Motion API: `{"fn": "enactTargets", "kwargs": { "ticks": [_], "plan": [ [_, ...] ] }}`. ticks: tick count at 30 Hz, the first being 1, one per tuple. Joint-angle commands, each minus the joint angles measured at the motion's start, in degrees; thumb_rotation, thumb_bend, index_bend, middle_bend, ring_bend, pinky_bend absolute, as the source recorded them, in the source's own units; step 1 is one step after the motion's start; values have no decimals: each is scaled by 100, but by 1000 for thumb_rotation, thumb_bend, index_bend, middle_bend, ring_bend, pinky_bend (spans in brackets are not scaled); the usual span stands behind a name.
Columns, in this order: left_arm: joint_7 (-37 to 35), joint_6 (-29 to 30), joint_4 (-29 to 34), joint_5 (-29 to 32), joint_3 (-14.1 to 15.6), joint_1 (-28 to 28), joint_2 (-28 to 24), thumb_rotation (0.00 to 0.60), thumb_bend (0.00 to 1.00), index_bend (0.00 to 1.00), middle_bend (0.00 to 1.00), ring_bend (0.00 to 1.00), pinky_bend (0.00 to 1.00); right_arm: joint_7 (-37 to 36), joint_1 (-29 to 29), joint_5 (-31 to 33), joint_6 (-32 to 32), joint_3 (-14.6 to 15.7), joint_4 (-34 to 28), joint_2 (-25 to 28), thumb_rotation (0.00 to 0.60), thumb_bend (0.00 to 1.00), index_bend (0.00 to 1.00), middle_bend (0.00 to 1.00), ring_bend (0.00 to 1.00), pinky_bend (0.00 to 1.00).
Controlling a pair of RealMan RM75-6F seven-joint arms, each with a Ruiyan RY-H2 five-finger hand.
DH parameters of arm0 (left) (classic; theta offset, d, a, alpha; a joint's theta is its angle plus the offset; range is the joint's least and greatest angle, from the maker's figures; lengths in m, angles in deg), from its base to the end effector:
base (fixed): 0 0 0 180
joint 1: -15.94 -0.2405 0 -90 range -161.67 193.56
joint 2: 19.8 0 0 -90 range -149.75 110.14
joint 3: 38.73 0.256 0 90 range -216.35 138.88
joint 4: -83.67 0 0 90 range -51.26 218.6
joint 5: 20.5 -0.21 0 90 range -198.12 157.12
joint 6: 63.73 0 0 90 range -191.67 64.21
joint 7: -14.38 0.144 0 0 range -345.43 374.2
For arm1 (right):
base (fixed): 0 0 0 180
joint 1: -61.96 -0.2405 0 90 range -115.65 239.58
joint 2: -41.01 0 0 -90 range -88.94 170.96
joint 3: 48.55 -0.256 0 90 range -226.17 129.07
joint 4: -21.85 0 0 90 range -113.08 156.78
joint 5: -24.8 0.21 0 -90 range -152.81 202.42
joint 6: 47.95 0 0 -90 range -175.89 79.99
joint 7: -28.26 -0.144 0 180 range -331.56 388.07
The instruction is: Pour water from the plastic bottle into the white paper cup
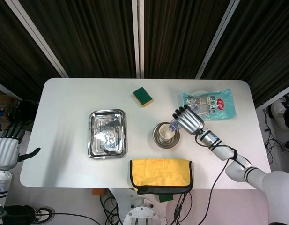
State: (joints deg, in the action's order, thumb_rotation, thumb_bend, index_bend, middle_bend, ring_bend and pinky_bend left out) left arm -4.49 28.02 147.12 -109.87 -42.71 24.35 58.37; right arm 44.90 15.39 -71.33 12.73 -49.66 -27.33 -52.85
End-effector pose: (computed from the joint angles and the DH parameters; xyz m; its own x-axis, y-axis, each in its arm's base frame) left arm -0.3504 0.2098 0.1430 0.3146 -0.1487 0.9375 0.9339 -0.1282 -0.3338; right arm -0.1905 -0.3891 -0.0065 0.8395 0.2645 0.4746 -0.2479 -0.5908 0.7678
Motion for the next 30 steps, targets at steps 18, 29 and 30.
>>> {"fn": "enactTargets", "kwargs": {
  "ticks": [18,29,30],
  "plan": [
    [-50,2,-57,-12,11,5,22,600,87,175,172,114,161,207,-133,16,-80,14,-69,38,600,675,762,575,422,475],
    [-53,-4,-65,-12,18,5,28,600,88,175,172,114,161,252,-133,50,-59,14,-105,65,600,675,762,574,422,475],
    [-54,-4,-67,-11,18,4,29,600,88,175,172,114,161,252,-132,55,-57,12,-111,68,600,674,762,574,422,475]
  ]
}}
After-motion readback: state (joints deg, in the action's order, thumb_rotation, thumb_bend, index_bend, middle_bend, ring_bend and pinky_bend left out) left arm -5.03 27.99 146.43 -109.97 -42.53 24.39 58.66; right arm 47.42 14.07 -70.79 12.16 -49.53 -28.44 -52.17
